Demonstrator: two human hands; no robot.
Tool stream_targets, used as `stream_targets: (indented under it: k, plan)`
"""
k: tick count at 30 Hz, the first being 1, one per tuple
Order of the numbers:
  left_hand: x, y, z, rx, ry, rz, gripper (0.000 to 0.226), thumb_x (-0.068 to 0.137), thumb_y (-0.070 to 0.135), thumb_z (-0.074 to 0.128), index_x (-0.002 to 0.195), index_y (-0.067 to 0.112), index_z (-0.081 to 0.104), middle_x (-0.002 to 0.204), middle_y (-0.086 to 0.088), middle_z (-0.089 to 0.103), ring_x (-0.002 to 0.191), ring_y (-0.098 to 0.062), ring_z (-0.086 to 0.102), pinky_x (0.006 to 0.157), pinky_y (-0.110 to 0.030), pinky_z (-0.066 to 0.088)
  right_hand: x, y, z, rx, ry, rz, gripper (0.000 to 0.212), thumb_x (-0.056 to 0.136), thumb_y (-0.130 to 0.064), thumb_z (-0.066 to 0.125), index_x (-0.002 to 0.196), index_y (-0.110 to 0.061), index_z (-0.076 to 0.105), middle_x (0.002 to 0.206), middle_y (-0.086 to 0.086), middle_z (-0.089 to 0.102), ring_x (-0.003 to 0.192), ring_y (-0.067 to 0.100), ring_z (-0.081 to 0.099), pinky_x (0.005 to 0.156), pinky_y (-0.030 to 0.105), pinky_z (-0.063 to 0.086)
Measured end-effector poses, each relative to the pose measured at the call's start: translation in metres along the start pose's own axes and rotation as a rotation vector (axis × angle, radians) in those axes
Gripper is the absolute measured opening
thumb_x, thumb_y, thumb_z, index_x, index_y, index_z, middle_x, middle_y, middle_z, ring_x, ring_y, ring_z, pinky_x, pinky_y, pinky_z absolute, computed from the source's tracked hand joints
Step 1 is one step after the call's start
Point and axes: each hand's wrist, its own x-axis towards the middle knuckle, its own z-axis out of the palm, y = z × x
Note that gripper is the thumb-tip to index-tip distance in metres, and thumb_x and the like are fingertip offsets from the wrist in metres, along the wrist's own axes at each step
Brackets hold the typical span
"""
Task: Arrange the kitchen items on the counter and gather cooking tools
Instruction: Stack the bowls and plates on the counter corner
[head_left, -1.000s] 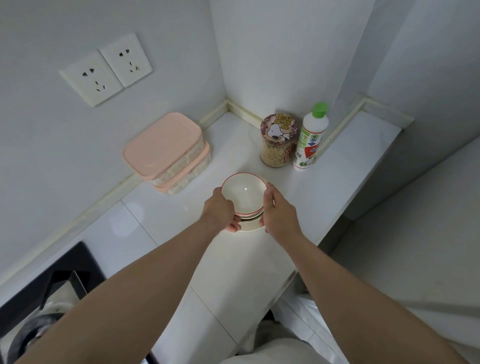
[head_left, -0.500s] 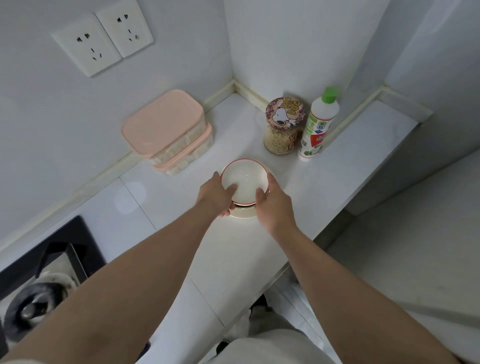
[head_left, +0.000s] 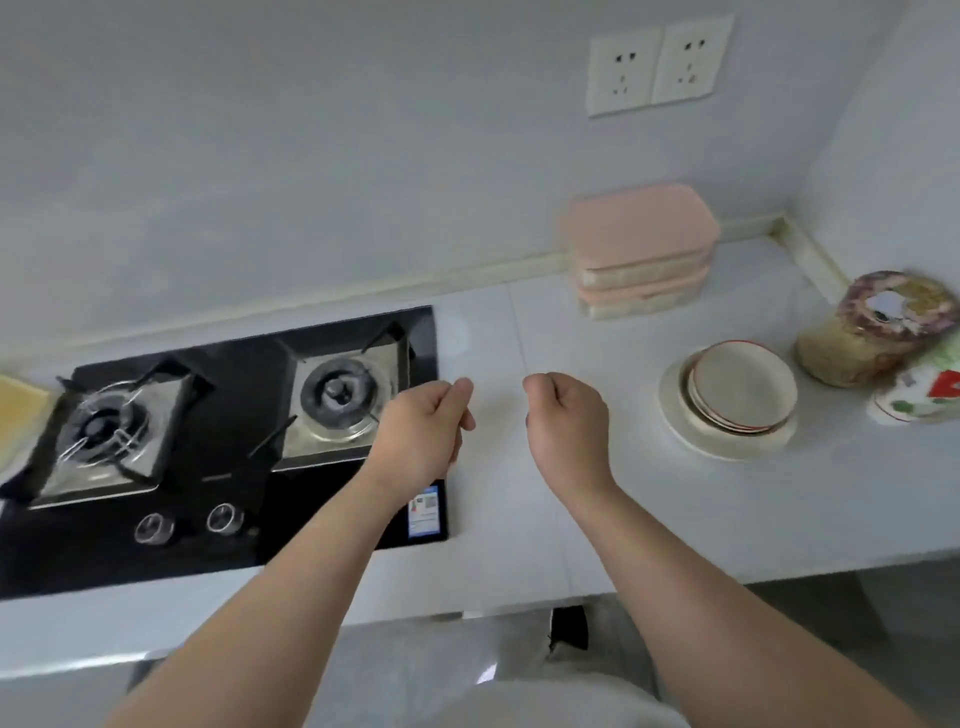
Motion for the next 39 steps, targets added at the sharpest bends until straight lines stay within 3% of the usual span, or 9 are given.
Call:
stream_targets:
  k: [4,6,8,12,18,23,26,34,39]
  plan:
    - [-0.056,-0.046,-0.081,-0.244,0.172,-0.077,0.046,0.104,0.035,0.046,0.066,0.008,0.05,0.042,-0.009,0.042,0.033,-0.018,0.032,0.038,-0.022,0.026,-0.059,-0.042,0.076,-0.037,-0.198,-0.146,0.04,0.089,-0.014,0.05,0.056,-0.012,0.027,0.056,0.017,0.034,0.054,0.016,0.029,0.052,0.038,0.025]
    - [-0.095,-0.078,-0.121,-0.342,0.283,-0.119,0.045,0.103,0.033,0.046,0.066,0.008,0.05,0.045,-0.01,0.041,0.036,-0.019,0.031,0.039,-0.023,0.025,-0.097,-0.056,0.117,-0.046,-0.305,-0.185,0.039,0.088,-0.018,0.05,0.055,-0.008,0.032,0.056,0.019,0.039,0.054,0.017,0.034,0.054,0.045,0.033]
    - [-0.141,-0.116,-0.161,-0.405,0.415,-0.168,0.045,0.103,0.034,0.046,0.065,0.01,0.052,0.048,-0.009,0.043,0.04,-0.02,0.034,0.04,-0.024,0.028,-0.143,-0.069,0.159,-0.06,-0.434,-0.221,0.038,0.089,-0.019,0.049,0.058,-0.002,0.036,0.058,0.02,0.042,0.055,0.018,0.036,0.055,0.043,0.032]
    - [-0.235,-0.187,-0.228,-0.535,0.663,-0.287,0.044,0.102,0.035,0.048,0.066,0.011,0.05,0.046,-0.005,0.041,0.04,-0.019,0.035,0.041,-0.025,0.027,-0.235,-0.086,0.234,-0.043,-0.689,-0.253,0.037,0.088,-0.018,0.048,0.06,0.0,0.032,0.055,0.008,0.032,0.055,0.017,0.031,0.055,0.037,0.026]
    - [-0.378,-0.271,-0.301,-0.702,1.015,-0.273,0.043,0.103,0.03,0.049,0.064,0.011,0.047,0.043,-0.005,0.037,0.035,-0.017,0.032,0.04,-0.022,0.021,-0.389,-0.101,0.332,-0.068,-0.999,-0.412,0.041,0.087,-0.018,0.049,0.053,-0.017,0.026,0.055,0.005,0.027,0.055,0.017,0.027,0.055,0.037,0.023]
    - [-0.477,-0.329,-0.333,-0.793,1.273,-0.31,0.044,0.103,0.031,0.048,0.065,0.011,0.048,0.043,-0.006,0.037,0.033,-0.017,0.03,0.038,-0.02,0.022,-0.505,-0.11,0.39,-0.104,-1.256,-0.547,0.044,0.088,-0.018,0.052,0.053,-0.019,0.024,0.054,0.003,0.026,0.053,0.017,0.025,0.053,0.038,0.022]
    - [-0.521,-0.359,-0.343,-0.836,1.385,-0.355,0.043,0.103,0.031,0.047,0.066,0.009,0.048,0.043,-0.005,0.036,0.033,-0.017,0.03,0.038,-0.021,0.021,-0.563,-0.112,0.422,-0.111,-1.377,-0.53,0.038,0.082,-0.026,0.049,0.052,-0.018,0.027,0.055,0.006,0.027,0.054,0.019,0.024,0.052,0.038,0.021]
    - [-0.638,-0.47,-0.41,-0.85,1.685,-0.573,0.043,0.104,0.032,0.045,0.067,0.011,0.047,0.042,-0.002,0.038,0.033,-0.016,0.032,0.037,-0.021,0.023,-0.73,-0.105,0.537,-0.147,-1.736,-0.442,0.042,0.087,-0.016,0.05,0.053,-0.018,0.027,0.057,0.007,0.027,0.055,0.019,0.023,0.055,0.034,0.019]
    - [-0.684,-0.54,-0.491,-0.845,1.72,-0.721,0.04,0.105,0.032,0.044,0.071,0.01,0.05,0.044,-0.001,0.041,0.034,-0.014,0.035,0.036,-0.022,0.027,-0.823,-0.119,0.632,-0.203,-1.887,-0.451,0.037,0.089,-0.021,0.049,0.056,-0.015,0.033,0.055,0.006,0.03,0.052,0.019,0.024,0.055,0.033,0.021]
